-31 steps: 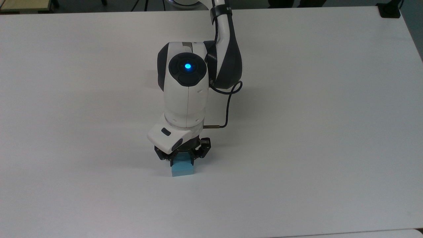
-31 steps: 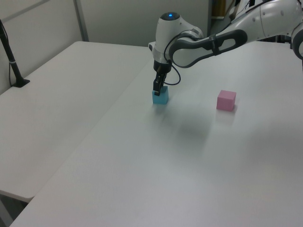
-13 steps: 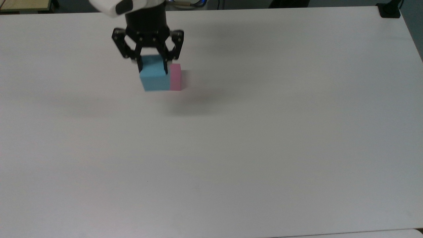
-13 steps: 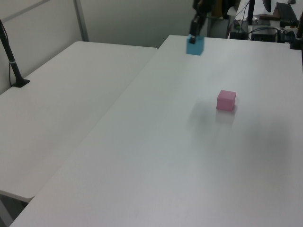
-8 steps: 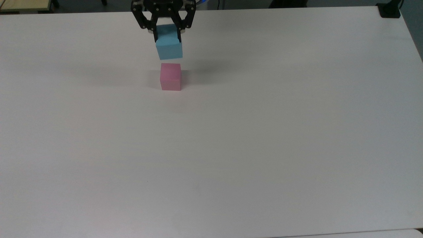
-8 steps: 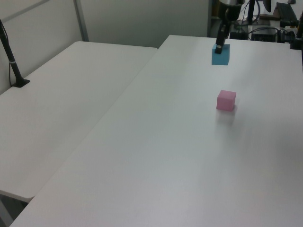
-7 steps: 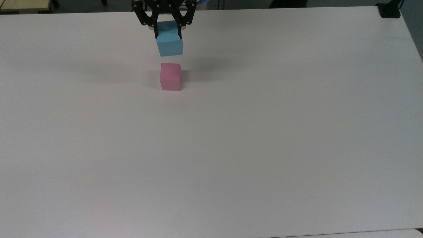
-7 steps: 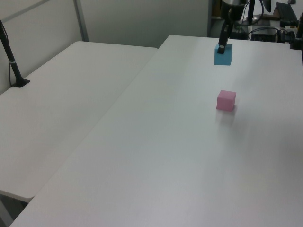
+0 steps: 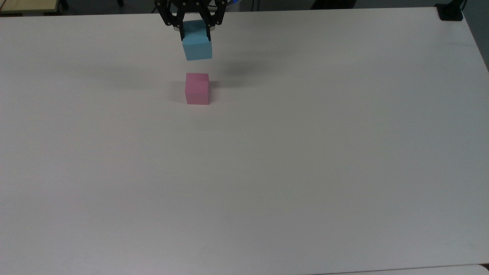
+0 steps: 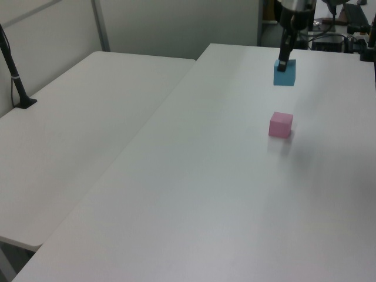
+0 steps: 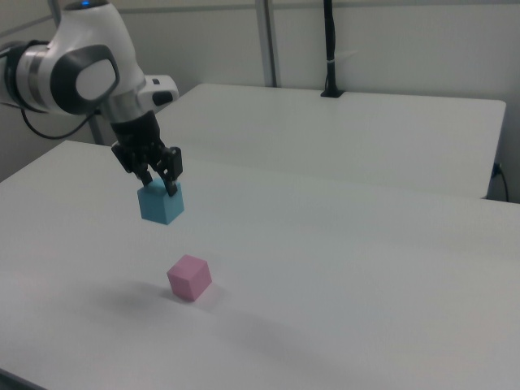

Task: Put blue cube on pink cube
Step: 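Lower the blue cube onto the pink cube's top face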

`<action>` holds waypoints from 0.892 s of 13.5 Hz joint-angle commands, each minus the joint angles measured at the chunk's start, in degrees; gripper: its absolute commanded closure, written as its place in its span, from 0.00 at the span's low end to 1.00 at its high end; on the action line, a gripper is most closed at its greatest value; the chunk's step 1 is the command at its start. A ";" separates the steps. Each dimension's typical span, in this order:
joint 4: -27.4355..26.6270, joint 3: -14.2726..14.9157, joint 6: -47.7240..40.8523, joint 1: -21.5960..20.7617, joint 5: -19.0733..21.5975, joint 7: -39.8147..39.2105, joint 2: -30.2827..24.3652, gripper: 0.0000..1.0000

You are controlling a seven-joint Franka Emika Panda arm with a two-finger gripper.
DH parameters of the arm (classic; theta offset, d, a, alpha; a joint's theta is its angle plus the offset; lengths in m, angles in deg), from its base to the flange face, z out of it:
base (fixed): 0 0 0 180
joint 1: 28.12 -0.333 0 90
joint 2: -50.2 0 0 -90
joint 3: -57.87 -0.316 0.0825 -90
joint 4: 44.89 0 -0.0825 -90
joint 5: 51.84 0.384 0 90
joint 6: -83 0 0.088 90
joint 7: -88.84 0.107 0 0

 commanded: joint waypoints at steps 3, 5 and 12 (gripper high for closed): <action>-1.82 -0.03 1.43 -0.11 -1.35 -1.47 5.32 0.48; -2.43 -0.03 3.26 0.06 -2.40 -1.47 7.26 0.48; -4.98 -0.03 7.76 0.33 -4.78 -1.30 10.34 0.34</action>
